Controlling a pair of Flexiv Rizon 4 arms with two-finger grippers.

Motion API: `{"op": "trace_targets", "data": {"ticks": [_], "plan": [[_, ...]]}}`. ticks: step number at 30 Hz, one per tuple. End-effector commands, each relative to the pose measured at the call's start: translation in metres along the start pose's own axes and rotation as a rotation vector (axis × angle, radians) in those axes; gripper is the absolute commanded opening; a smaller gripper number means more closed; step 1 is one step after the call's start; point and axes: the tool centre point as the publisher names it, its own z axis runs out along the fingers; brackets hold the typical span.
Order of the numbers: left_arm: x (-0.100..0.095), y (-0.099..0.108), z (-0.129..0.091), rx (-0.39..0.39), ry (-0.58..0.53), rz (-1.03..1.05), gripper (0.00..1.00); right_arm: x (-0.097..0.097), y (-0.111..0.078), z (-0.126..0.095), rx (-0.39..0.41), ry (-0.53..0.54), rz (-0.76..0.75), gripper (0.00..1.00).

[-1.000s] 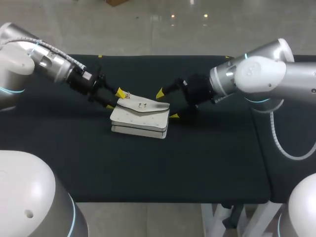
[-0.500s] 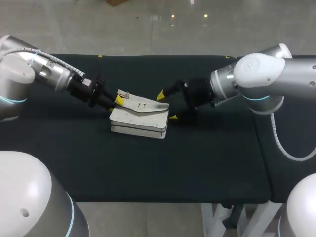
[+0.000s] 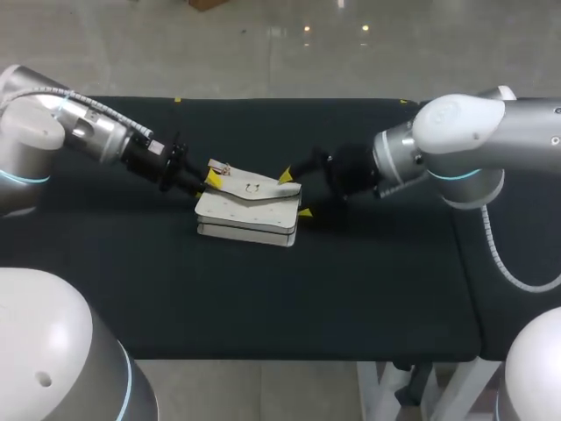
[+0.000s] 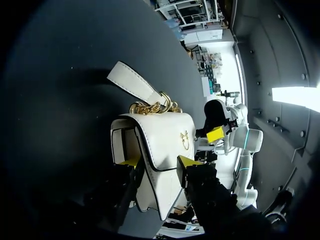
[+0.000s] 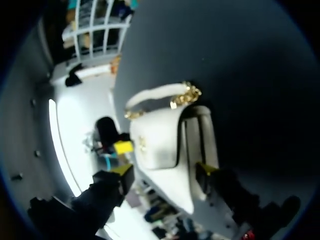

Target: Pick up the bag, open it, inspect its contents, close it, and place it on the opposite side

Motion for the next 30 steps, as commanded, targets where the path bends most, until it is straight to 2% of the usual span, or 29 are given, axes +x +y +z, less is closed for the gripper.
{"op": "trace_targets", "data": {"ticks": [1, 5, 7, 9, 10, 11, 12, 13, 14, 15, 16, 22, 23, 24, 25, 26, 27, 28, 30], "plan": [[-0.007, -0.004, 0.006, -0.002, 0.010, -0.003, 0.49, -0.008, 0.012, 0.013, 0.017, 0.025, 0.014, 0.86], [-0.012, -0.005, 0.008, 0.000, 0.015, -0.018, 0.49, -0.012, 0.017, 0.017, 0.007, 0.031, 0.040, 0.80], [-0.014, -0.006, 0.008, 0.003, 0.014, -0.022, 0.48, -0.012, 0.018, 0.017, 0.001, 0.037, 0.047, 0.71], [-0.014, -0.006, 0.007, 0.005, 0.015, -0.023, 0.46, -0.013, 0.018, 0.015, -0.004, 0.046, 0.052, 0.48], [-0.014, -0.006, 0.007, 0.006, 0.014, -0.023, 0.43, -0.012, 0.017, 0.013, -0.010, 0.053, 0.053, 0.42], [-0.013, -0.005, 0.007, 0.007, 0.013, -0.022, 0.41, -0.011, 0.017, 0.012, -0.013, 0.058, 0.053, 0.29], [-0.013, -0.005, 0.006, 0.008, 0.012, -0.020, 0.37, -0.010, 0.016, 0.010, -0.019, 0.062, 0.051, 0.09], [-0.012, -0.006, 0.006, 0.010, 0.011, -0.019, 0.31, -0.009, 0.015, 0.009, -0.022, 0.067, 0.048, 0.00], [-0.012, -0.006, 0.005, 0.012, 0.011, -0.017, 0.25, -0.008, 0.015, 0.007, -0.031, 0.069, 0.042, 0.00], [-0.012, -0.006, 0.005, 0.014, 0.010, -0.015, 0.07, -0.008, 0.014, 0.007, -0.037, 0.068, 0.038, 0.00], [-0.012, -0.006, 0.005, 0.015, 0.009, -0.014, 0.00, -0.007, 0.013, 0.006, -0.041, 0.067, 0.035, 0.00], [-0.010, -0.004, 0.004, 0.025, 0.005, -0.005, 0.00, -0.010, 0.013, 0.007, -0.030, 0.071, 0.048, 0.00], [-0.009, -0.003, 0.003, 0.026, 0.002, -0.001, 0.00, -0.010, 0.012, 0.007, -0.031, 0.072, 0.047, 0.05], [-0.008, -0.002, 0.003, 0.029, -0.001, 0.002, 0.19, -0.010, 0.011, 0.006, -0.033, 0.075, 0.046, 0.38], [-0.006, -0.002, 0.002, 0.030, -0.002, 0.006, 0.36, -0.009, 0.010, 0.005, -0.037, 0.076, 0.042, 0.67], [-0.005, -0.001, 0.002, 0.031, -0.002, 0.012, 0.42, -0.008, 0.010, 0.004, -0.039, 0.078, 0.040, 0.87], [-0.004, -0.001, 0.001, 0.034, -0.003, 0.017, 0.45, -0.008, 0.009, 0.004, -0.040, 0.080, 0.037, 0.96], [-0.002, 0.000, 0.001, 0.035, -0.002, 0.021, 0.47, -0.007, 0.008, 0.003, -0.042, 0.080, 0.035, 1.00], [0.000, 0.001, 0.001, 0.036, -0.003, 0.029, 0.47, -0.005, 0.006, 0.002, -0.048, 0.085, 0.030, 1.00]]}}
